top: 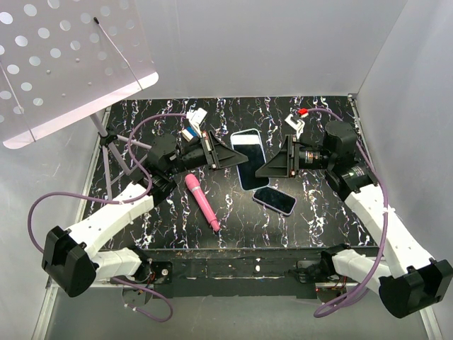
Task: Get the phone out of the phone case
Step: Remove the phone case from the phone.
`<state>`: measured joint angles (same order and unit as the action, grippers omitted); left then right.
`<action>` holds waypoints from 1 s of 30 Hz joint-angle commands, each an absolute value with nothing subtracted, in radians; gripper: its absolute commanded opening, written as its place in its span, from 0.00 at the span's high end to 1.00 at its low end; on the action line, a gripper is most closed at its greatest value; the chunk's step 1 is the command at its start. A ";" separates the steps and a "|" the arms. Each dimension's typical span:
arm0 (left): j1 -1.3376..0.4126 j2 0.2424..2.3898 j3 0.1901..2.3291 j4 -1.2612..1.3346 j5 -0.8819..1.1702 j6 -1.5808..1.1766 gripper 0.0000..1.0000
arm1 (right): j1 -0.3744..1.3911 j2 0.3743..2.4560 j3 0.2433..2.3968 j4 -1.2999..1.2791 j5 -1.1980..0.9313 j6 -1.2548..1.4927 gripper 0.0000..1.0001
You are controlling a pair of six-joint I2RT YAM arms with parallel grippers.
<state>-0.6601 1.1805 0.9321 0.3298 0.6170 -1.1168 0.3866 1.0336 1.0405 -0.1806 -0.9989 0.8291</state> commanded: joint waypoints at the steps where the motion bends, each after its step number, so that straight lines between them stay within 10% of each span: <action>1: -0.634 1.128 0.942 0.408 0.597 -1.195 1.00 | 0.385 0.983 0.988 -0.068 -1.088 0.862 0.27; 30: -0.592 1.149 0.971 0.482 0.672 -1.360 1.00 | 0.408 1.025 0.974 0.074 -1.175 0.769 0.79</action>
